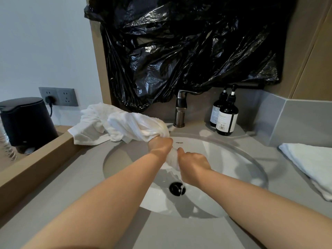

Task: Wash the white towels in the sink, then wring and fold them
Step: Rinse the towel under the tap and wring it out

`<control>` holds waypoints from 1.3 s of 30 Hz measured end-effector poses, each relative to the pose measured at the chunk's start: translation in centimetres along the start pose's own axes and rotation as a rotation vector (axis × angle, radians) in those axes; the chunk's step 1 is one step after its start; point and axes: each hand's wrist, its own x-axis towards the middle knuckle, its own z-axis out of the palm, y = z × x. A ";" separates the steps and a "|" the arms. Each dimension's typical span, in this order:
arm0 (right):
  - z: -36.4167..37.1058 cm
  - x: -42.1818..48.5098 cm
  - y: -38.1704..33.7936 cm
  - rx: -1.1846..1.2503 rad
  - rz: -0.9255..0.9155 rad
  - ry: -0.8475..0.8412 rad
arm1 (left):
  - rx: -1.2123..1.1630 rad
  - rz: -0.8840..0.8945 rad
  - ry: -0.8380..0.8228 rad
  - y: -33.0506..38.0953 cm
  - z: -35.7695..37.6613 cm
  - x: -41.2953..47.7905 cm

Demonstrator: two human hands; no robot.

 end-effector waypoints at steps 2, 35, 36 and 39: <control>-0.1 -0.2 -0.1 -0.008 0.005 -0.022 | 0.024 0.010 -0.016 -0.1 0.0 -0.3; -11.4 -1.5 6.5 1.465 0.003 0.005 | 0.154 0.553 -0.446 7.3 -6.1 -3.7; -11.7 -1.4 7.1 1.455 -0.001 -0.042 | 0.157 0.568 -0.424 7.4 -6.1 -3.6; -12.4 -1.5 8.6 1.422 -0.001 -0.147 | 0.192 0.606 -0.386 8.1 -5.6 -3.5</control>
